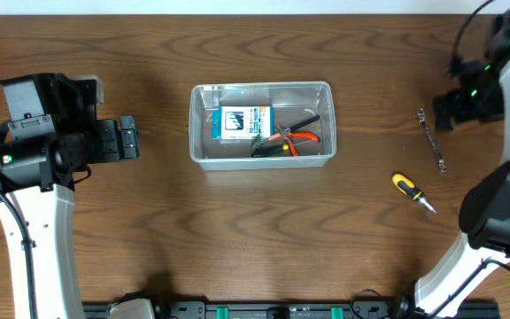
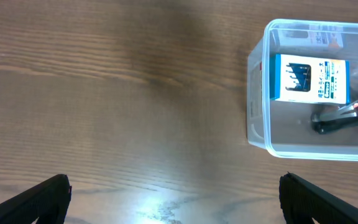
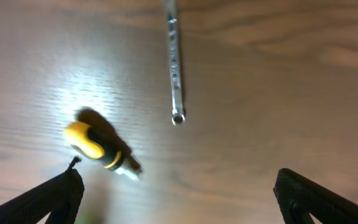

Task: Pack container
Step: 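Move the right gripper over the silver wrench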

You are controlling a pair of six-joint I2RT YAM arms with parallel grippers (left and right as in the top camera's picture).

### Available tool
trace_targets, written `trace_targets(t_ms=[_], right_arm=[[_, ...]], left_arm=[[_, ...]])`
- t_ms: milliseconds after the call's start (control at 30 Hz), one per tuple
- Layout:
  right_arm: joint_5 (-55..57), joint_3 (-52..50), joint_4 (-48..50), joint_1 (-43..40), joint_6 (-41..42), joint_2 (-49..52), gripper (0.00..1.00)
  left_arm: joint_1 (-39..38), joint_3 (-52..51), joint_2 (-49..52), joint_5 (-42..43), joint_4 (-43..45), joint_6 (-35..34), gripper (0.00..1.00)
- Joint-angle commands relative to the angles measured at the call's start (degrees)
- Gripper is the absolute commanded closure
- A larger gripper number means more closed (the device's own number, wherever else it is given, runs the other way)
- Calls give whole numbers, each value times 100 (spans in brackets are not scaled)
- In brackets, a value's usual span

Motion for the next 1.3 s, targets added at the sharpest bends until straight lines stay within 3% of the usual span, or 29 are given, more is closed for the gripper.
trace_targets(t_ms=[0, 200, 300, 500, 1267], right_arm=[[44, -754, 459, 7, -1005, 63, 1], [-122, -1834, 1759, 0, -1222, 63, 1], [-310, -2190, 2122, 0, -1644, 63, 4], [-354, -2566, 2706, 0, -1685, 68, 3], [-529, -2625, 3049, -428, -1169, 321, 1]], left_arm=[[-13, -2, 39, 74, -17, -9, 2], [-13, -2, 39, 74, -20, -9, 2], [-13, 0, 39, 74, -22, -9, 2], [-13, 0, 39, 74, -22, -9, 2], [-13, -2, 39, 74, -216, -11, 2]])
